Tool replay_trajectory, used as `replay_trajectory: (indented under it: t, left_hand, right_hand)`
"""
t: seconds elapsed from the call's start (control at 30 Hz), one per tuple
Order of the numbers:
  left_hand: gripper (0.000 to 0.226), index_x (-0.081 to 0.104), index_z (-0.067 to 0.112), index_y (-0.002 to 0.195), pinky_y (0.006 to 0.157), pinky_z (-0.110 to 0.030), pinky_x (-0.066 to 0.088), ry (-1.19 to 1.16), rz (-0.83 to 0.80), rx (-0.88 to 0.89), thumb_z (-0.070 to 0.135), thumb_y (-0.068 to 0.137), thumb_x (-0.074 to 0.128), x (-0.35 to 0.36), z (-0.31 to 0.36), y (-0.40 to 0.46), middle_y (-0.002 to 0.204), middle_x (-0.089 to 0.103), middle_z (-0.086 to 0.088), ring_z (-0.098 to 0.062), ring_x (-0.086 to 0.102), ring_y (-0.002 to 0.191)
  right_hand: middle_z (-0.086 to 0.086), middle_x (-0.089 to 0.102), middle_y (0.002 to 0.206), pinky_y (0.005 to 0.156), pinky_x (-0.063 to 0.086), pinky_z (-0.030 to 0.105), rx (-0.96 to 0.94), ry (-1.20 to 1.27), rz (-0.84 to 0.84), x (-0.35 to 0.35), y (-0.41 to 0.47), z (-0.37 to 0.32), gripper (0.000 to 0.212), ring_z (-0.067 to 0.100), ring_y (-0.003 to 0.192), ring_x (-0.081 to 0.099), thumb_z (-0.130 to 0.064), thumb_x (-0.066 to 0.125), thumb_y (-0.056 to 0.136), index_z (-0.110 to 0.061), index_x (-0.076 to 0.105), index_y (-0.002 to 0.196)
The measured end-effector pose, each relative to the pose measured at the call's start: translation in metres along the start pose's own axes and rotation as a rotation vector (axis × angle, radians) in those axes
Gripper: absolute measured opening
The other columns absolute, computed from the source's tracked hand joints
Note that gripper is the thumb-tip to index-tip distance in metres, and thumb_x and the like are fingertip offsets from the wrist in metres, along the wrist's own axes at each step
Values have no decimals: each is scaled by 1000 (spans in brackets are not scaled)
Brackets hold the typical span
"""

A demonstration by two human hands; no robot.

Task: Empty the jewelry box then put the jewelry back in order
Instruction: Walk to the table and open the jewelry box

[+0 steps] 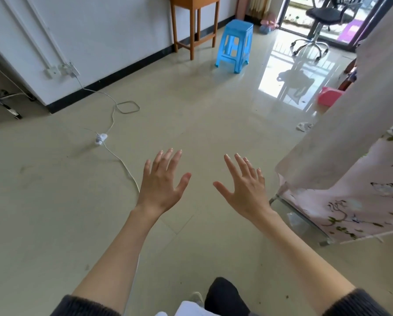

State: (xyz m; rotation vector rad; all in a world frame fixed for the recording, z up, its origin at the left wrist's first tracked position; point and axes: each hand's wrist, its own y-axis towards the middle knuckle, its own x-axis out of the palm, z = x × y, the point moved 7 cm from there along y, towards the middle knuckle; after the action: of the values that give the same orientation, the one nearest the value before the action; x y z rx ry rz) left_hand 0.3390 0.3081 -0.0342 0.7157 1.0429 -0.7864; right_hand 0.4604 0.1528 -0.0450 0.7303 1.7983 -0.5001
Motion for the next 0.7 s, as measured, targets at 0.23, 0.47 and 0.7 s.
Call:
replay_trajectory:
  t: [0.23, 0.47, 0.7]
  left_hand:
    - [63, 18, 26, 146, 116, -44, 7, 3, -39, -16, 51, 91, 36, 27, -14, 126, 154, 21, -1, -19, 11, 143]
    - [65, 13, 27, 147, 116, -44, 6, 1, -35, -40, 52, 91, 34, 33, -13, 283, 154, 18, 1, -17, 8, 143]
    - [64, 13, 25, 147, 116, -44, 6, -11, -48, -53, 51, 92, 34, 42, -22, 414, 154, 19, 1, -18, 8, 143]
  right_hand:
    - [1, 10, 157, 116, 5, 49, -27, 2, -19, 3, 129, 20, 73, 21, 145, 5, -64, 35, 86, -35, 7, 147]
    - [0, 9, 157, 116, 4, 48, -64, 1, -9, -22, 287, 52, 73, 20, 145, 3, -64, 35, 86, -35, 7, 147]
    - [0, 10, 157, 116, 4, 48, -71, -3, -14, -35, 415, 77, 72, 20, 145, 3, -64, 35, 86, -35, 8, 147]
